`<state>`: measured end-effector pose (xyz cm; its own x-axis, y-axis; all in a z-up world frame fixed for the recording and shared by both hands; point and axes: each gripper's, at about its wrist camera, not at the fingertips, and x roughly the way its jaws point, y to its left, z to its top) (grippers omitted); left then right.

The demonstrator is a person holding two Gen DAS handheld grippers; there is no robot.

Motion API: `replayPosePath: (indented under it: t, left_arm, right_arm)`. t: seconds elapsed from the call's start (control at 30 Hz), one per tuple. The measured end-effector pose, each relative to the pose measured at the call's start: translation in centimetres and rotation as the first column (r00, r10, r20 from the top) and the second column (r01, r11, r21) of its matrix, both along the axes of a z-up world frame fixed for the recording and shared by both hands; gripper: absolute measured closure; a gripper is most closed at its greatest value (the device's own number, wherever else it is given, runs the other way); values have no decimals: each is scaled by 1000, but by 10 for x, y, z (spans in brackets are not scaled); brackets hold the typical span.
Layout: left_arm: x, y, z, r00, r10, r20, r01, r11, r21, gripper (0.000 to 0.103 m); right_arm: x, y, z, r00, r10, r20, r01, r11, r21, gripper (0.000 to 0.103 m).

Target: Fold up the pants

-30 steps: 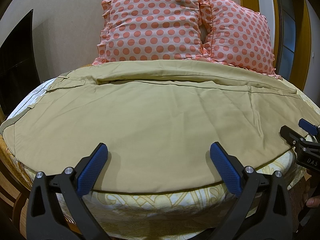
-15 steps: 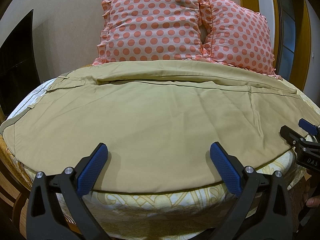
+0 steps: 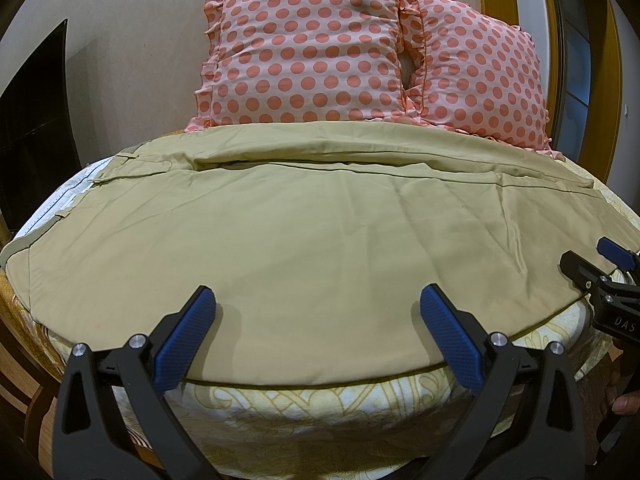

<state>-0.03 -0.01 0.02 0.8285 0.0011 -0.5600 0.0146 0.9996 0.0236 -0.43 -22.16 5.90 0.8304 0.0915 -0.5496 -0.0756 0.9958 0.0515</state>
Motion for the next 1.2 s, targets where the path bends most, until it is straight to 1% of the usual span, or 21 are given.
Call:
replayPosePath:
  t: [0.8,0.93,1.0,1.1,1.13,1.2]
  left_arm:
    - [0,0,0,1000,0,1,0,1000,0,2]
    - [0,0,0,1000,-1,-2,1,1000,1,2]
    - [2,0,0,1000,-5,-8,5,1000,4,2]
    - [7,3,2,999,-19,-31,19,1000,5,2]
    - [9,3,3,999,-21,-41,21,1000,5,2]
    - [14,2,6,999,-15,-52,16,1000,16,2]
  right_arm:
    - [-1,0,-1,1000,6,1,-6,1000,0,1]
    - [0,0,-1,1000,28,-13,-28,1000,1,1]
    - [4,-2,0,998,49,-36,-49,999,1,1]
    - [19,-9,10,993,60,-101,-58,998,15,1]
    - [23,-16,17,993,56,-103,-52,998,34,1]
    - [45,-42,41,996,11,-85,-5,998,70,1]
